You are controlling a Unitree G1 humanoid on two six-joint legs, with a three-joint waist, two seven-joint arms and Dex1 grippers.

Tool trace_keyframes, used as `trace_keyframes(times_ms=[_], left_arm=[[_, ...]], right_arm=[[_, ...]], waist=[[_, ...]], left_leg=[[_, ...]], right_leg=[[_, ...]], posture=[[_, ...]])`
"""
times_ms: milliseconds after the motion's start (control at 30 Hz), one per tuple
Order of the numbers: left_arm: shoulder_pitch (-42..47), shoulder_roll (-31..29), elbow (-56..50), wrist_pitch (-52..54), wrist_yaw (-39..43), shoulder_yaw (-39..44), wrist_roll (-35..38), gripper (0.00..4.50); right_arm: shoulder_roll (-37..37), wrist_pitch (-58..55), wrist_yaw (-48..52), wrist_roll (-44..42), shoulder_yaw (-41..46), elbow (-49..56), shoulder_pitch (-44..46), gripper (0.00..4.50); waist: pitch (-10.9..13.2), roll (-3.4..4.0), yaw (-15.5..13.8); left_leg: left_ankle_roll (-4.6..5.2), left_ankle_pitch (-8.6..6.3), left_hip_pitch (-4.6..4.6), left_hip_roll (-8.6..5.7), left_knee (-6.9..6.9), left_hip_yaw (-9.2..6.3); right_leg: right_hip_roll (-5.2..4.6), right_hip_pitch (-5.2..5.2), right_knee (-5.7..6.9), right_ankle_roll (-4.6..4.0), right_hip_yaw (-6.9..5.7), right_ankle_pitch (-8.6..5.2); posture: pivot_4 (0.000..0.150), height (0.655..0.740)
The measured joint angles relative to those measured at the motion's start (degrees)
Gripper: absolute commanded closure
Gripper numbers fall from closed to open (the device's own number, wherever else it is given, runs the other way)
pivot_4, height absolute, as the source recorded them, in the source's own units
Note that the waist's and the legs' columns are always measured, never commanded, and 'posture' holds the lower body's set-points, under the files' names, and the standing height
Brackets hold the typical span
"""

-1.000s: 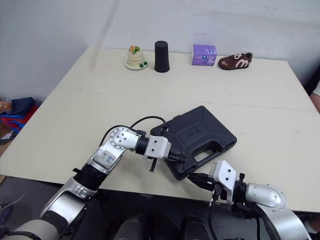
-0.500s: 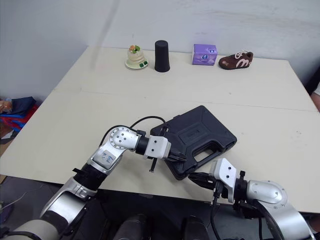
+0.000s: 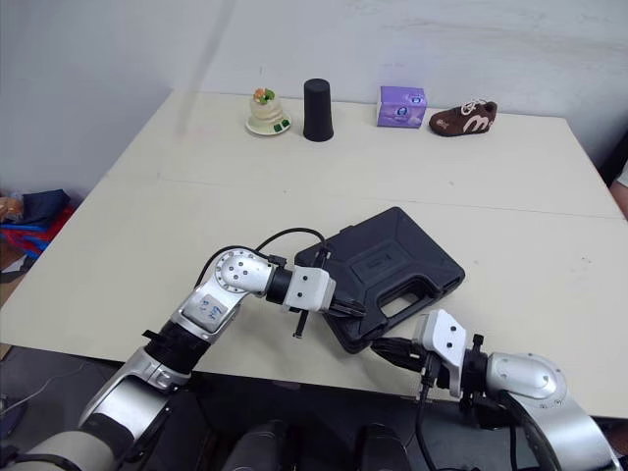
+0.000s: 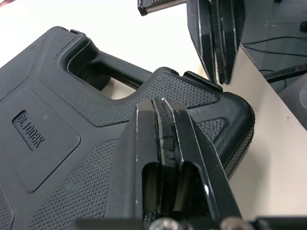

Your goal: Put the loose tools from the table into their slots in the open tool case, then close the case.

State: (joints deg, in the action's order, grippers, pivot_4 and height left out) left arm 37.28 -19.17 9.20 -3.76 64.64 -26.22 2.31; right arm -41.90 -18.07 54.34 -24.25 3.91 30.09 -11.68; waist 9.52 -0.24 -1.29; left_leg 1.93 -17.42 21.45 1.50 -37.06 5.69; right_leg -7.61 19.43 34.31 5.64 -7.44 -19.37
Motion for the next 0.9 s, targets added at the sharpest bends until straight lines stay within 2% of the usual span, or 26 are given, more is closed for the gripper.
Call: trace_keyframes(times_ms=[267, 467, 600, 700, 800, 900], left_arm=[[-0.09, 0.12, -0.09, -0.01, 0.57, -0.26, 0.69, 4.48], [-0.06, 0.23, -0.27, -0.35, 0.85, -0.27, 0.74, 4.48], [-0.81, 0.34, 0.91, -3.63, 1.16, 2.21, 3.23, 4.48], [-0.93, 0.20, 1.89, -4.45, 1.64, 5.42, 6.43, 4.48], [0.40, -2.67, 2.61, -2.92, 1.77, 9.90, 8.73, 3.60], [1.95, -6.50, 2.11, -1.11, 0.89, 16.83, 11.97, 2.19]], right_arm=[[0.14, 0.10, -2.34, -0.61, 2.93, 0.05, 2.18, 4.50], [-0.74, -0.02, -1.83, -1.90, 4.46, 2.20, -2.21, 4.50], [-3.94, 0.03, 0.48, -3.68, 12.89, 3.77, -7.46, 4.50], [-5.18, -0.01, 2.02, -5.04, 18.95, 3.73, -9.67, 4.50], [-6.63, 0.16, 3.98, -6.01, 25.91, 2.73, -11.42, 3.59], [-8.02, 1.60, 6.56, -4.97, 34.14, -1.90, -13.93, 2.10]], waist=[[-0.08, 0.04, -0.20], [-0.11, 0.03, -0.29], [0.28, 0.18, -0.15], [0.70, 0.22, -0.13], [1.11, 0.19, -0.32], [1.28, 0.15, -0.58]], left_leg=[[-0.04, -0.02, 0.00, 0.00, 0.33, -0.02], [-0.04, -0.04, 0.07, -0.02, 0.43, -0.01], [-0.02, 0.01, 0.23, -0.02, 0.43, 0.01], [0.22, 0.35, 0.78, -0.02, 0.43, -0.01], [-0.23, 0.78, 1.23, -0.12, 0.41, 0.00], [-0.19, 0.84, 1.43, -0.25, 0.34, -0.04]], right_leg=[[0.07, 0.03, -0.37, 0.01, -0.06, 0.03], [0.08, -0.09, -0.44, 0.01, -0.12, 0.03], [0.10, 0.02, -0.43, 0.07, -0.09, 0.07], [0.16, 0.54, -0.32, 0.06, -0.17, 0.09], [0.22, 1.00, -0.12, 0.07, -0.29, 0.09], [0.22, 1.13, 0.21, 0.08, -0.44, 0.10]], posture=[[0.150, 0.7380], [0.150, 0.7380], [0.150, 0.7380], [0.150, 0.7380], [0.150, 0.7380], [0.150, 0.7380]])
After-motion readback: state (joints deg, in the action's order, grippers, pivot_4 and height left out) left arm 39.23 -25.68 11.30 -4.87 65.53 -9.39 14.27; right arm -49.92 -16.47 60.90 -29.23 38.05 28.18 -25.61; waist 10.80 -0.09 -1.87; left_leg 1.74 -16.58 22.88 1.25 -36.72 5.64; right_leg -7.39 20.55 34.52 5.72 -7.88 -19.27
